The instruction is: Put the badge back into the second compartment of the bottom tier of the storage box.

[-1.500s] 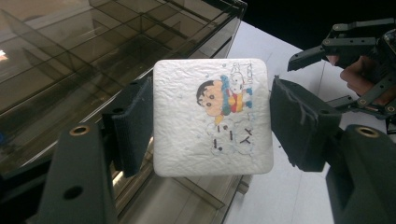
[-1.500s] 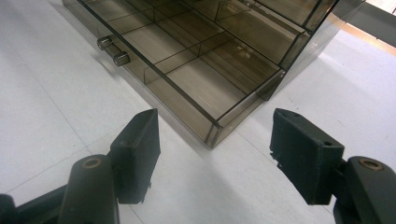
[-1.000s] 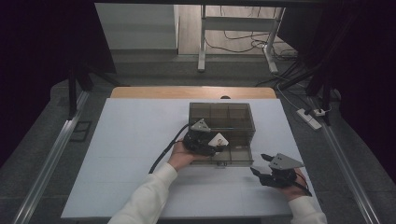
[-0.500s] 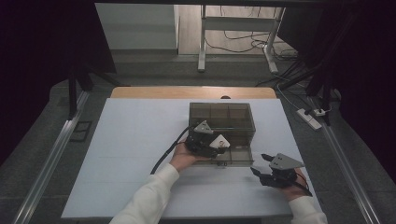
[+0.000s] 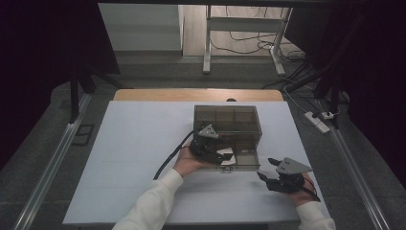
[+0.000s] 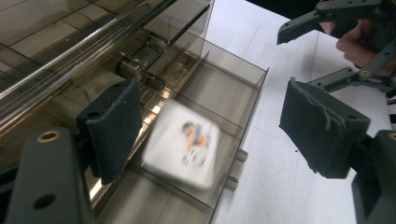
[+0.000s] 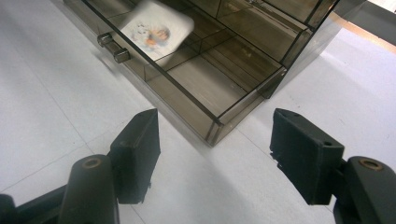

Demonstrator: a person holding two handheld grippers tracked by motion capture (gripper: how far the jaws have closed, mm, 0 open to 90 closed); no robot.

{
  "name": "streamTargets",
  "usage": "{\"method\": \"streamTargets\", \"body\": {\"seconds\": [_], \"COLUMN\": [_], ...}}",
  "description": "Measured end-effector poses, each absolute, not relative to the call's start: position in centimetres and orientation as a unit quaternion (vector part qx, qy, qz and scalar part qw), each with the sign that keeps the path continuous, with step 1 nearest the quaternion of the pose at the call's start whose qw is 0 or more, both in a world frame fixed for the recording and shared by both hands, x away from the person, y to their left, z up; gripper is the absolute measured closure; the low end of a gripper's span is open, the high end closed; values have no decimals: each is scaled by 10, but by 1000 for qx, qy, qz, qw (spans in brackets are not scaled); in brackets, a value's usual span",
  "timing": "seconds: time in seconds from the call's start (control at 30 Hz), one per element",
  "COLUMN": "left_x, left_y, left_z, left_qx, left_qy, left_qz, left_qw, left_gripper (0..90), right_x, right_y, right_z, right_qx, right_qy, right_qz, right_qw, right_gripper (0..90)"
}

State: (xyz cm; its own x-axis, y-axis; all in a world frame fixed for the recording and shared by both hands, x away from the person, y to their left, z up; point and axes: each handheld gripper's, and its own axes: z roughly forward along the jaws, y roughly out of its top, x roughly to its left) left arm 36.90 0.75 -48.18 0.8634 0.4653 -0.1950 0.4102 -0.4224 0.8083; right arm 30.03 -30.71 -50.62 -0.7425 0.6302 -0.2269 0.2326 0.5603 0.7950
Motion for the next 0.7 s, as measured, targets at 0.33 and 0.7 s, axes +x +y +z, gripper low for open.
{"method": "streamTargets", "body": {"seconds": [0.33,0.7], "left_x": [359,341], "left_y": [14,43], "left_z": [-479,-482], "left_qx": [844,841], "left_qy": [258,279], "left_qz": [39,65], "left_qw": [469,459], "left_gripper": [226,229], "right_x": [300,300], "right_y": [-307,-307], "right_z": [-506,-505], "right_qx": [255,254], "right_qy": [845,845], "right_qz": [397,396], "right_qw": [253,254], "right_gripper": [328,328]}}
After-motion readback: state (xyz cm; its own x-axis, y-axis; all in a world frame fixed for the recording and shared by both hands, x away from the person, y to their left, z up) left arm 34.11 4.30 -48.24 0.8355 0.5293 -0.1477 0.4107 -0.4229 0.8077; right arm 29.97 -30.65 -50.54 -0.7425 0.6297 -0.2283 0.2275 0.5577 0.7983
